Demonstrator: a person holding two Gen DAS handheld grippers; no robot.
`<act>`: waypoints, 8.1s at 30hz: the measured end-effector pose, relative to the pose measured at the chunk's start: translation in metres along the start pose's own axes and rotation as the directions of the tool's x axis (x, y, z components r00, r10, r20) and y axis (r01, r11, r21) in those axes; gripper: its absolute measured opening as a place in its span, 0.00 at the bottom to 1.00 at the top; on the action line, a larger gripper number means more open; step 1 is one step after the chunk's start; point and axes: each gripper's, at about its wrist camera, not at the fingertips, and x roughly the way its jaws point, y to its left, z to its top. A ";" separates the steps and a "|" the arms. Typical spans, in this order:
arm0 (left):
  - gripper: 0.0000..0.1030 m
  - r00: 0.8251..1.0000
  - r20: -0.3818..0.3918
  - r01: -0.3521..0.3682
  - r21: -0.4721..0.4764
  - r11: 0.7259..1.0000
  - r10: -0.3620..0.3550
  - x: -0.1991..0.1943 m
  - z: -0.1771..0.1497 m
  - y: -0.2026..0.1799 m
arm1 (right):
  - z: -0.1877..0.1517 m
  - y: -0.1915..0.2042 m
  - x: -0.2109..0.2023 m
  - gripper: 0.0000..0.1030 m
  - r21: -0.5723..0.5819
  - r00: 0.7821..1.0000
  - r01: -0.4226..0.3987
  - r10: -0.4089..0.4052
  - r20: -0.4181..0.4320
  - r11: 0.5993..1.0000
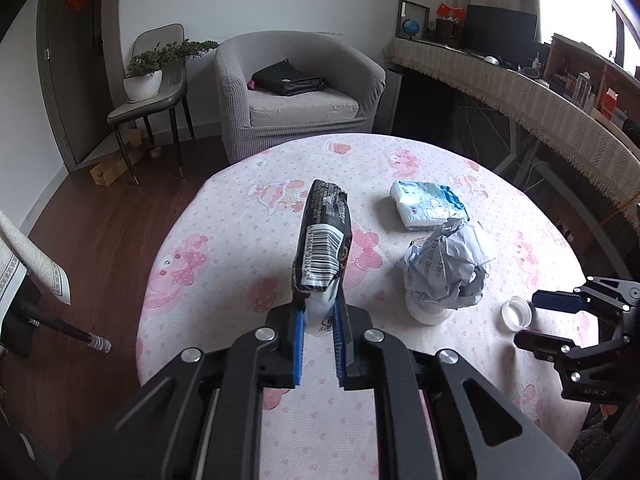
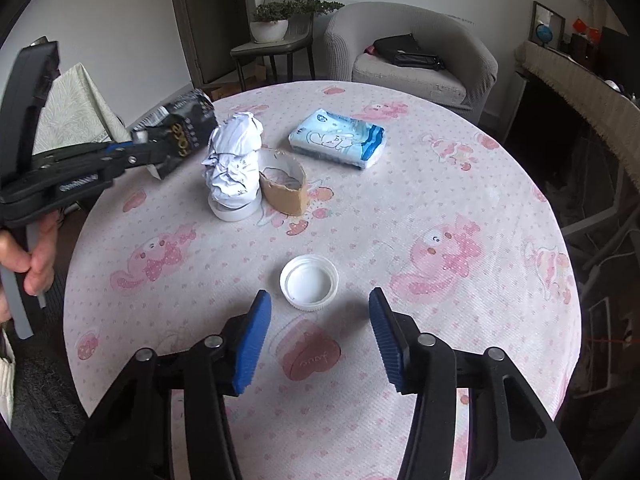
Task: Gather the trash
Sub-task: 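Grasp the black snack bag with the left gripper while the right gripper grasps the white lid, then carry the black bag and white lid to the green bin, opening the left gripper, then lower the white lid into the bin and open the right gripper, then move both tools back over the table, then grasp the silver foil ball with the left gripper while the right gripper grasps the brown tape core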
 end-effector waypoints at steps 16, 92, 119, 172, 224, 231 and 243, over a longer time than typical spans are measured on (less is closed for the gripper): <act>0.13 0.997 0.038 -0.061 -0.042 0.997 0.063 -0.042 -0.009 0.050 | 0.024 0.045 0.008 0.30 -0.030 1.000 -0.019 0.019 0.007 0.999; 0.48 0.897 -0.408 -0.285 -0.243 0.927 0.169 -0.042 -0.194 0.298 | 0.057 0.373 0.182 0.29 -0.290 0.925 -0.327 0.242 -0.292 0.900; 0.32 0.953 -0.057 -0.300 -0.294 0.908 0.297 -0.132 -0.125 0.272 | -0.001 0.362 0.230 0.50 -0.324 0.878 -0.313 0.142 -0.457 0.893; 0.74 0.965 0.253 -0.048 -0.079 0.996 0.066 -0.089 0.005 0.043 | 0.048 0.086 -0.012 0.59 -0.046 0.975 -0.171 0.176 0.139 0.984; 0.49 0.987 0.067 0.145 -0.013 0.989 -0.144 0.011 0.016 -0.049 | 0.014 -0.025 -0.007 0.75 0.085 0.994 -0.064 0.056 0.094 0.994; 0.49 0.988 0.075 0.136 -0.020 0.990 -0.134 0.000 0.014 -0.034 | 0.025 -0.008 0.005 0.75 0.041 0.995 -0.063 0.059 0.082 0.997; 0.49 0.991 0.098 0.098 -0.068 0.993 -0.091 -0.026 0.009 0.007 | 0.042 0.013 0.037 0.56 -0.039 1.000 0.001 0.001 0.030 0.999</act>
